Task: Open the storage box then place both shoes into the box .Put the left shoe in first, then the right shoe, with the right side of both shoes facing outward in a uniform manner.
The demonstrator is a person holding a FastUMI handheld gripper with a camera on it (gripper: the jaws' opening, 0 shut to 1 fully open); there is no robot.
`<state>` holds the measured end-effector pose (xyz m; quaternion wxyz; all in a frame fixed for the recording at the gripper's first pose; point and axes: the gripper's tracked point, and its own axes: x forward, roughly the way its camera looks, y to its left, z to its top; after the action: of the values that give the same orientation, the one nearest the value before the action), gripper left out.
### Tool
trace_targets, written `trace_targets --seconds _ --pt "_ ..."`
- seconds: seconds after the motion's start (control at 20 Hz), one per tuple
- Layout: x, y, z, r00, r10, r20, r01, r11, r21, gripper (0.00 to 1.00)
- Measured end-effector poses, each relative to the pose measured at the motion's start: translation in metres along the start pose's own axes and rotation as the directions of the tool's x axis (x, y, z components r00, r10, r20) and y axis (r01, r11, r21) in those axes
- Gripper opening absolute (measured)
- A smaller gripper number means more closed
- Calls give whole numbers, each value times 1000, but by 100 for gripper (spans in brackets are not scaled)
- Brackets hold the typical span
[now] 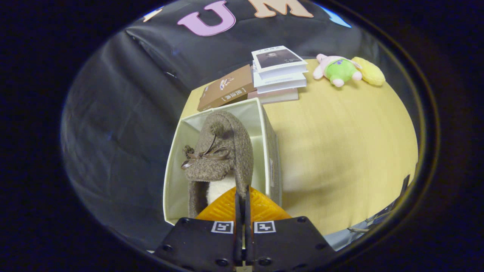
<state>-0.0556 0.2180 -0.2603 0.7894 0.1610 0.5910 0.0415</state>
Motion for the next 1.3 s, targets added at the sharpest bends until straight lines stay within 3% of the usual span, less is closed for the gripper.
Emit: trace_targets --seconds 0.25,0.3,0.5,0.7,1.0,1.3 --pt "-4 -5 12 998 -15 57 15 1000 2 11" --pt "-6 -8 18 997 -20 77 19 1000 7 6" --pt "-17 -9 25 995 10 97 -12 1000 13 33" --pt "-29 23 28 978 157 135 -155 988 -27 60" --pt "-70 33 43 926 298 229 -266 950 -161 100" --pt "-123 -14 70 877 281 390 -192 949 -251 100"
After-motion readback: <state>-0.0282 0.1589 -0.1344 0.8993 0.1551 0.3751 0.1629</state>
